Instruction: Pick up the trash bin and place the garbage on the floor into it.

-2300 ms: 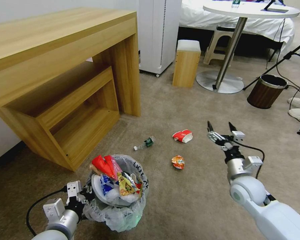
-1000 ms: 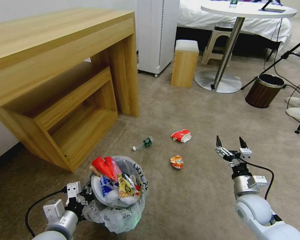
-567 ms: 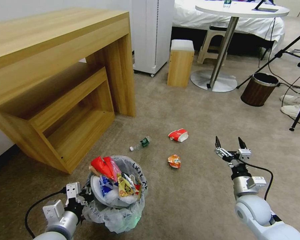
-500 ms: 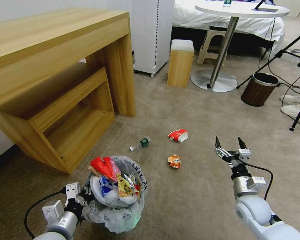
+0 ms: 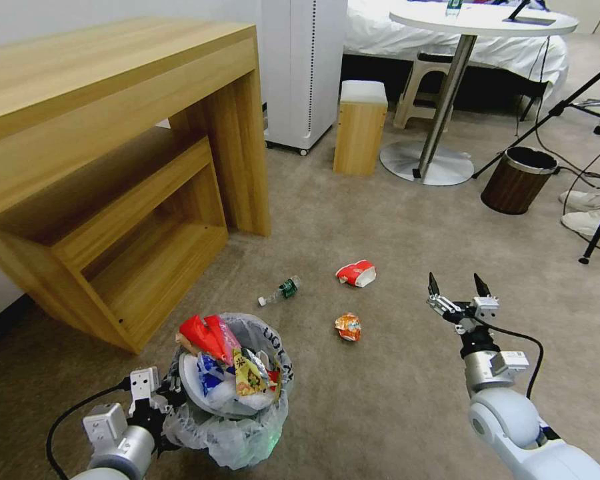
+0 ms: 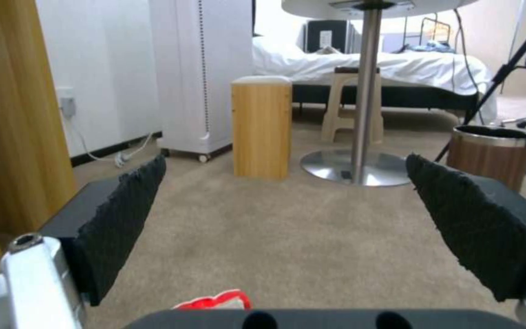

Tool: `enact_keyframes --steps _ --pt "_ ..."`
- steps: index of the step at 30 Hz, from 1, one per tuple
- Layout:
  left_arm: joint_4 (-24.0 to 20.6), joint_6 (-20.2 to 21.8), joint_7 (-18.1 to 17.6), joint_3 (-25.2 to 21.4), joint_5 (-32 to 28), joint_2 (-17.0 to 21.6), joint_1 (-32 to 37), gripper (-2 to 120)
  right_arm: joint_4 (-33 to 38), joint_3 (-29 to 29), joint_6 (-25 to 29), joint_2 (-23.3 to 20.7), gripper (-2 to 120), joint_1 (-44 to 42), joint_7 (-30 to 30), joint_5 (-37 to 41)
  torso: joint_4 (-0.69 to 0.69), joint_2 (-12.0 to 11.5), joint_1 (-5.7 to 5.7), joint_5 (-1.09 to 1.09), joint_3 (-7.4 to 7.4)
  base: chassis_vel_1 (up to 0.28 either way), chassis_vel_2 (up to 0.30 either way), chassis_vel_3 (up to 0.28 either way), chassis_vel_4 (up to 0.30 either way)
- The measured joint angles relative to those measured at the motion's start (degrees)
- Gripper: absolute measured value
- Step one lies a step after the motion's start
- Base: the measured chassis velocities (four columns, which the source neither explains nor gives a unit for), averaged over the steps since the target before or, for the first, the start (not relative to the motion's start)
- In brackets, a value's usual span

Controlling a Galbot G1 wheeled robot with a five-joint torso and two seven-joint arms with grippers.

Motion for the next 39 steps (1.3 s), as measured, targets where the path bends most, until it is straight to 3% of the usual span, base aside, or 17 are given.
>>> enact_keyframes --steps 12,39 --pt "0.72 -0.10 0.00 0.13 -0.18 0.13 -0.48 0 -1.13 -0.89 1.62 0.39 100 0.66 -0.18 -0.20 0.00 0.00 0.00 0.00 0.00 -0.079 0.088 0.080 -0.078" --pt "1.71 -0.16 -0.01 0.02 -1.43 0.83 -1.42 0 -1.28 -2.42 -1.13 -0.42 100 2.30 -0.91 3.41 0.00 0.00 0.00 0.00 -0.01 -0.032 0.031 0.030 -0.033"
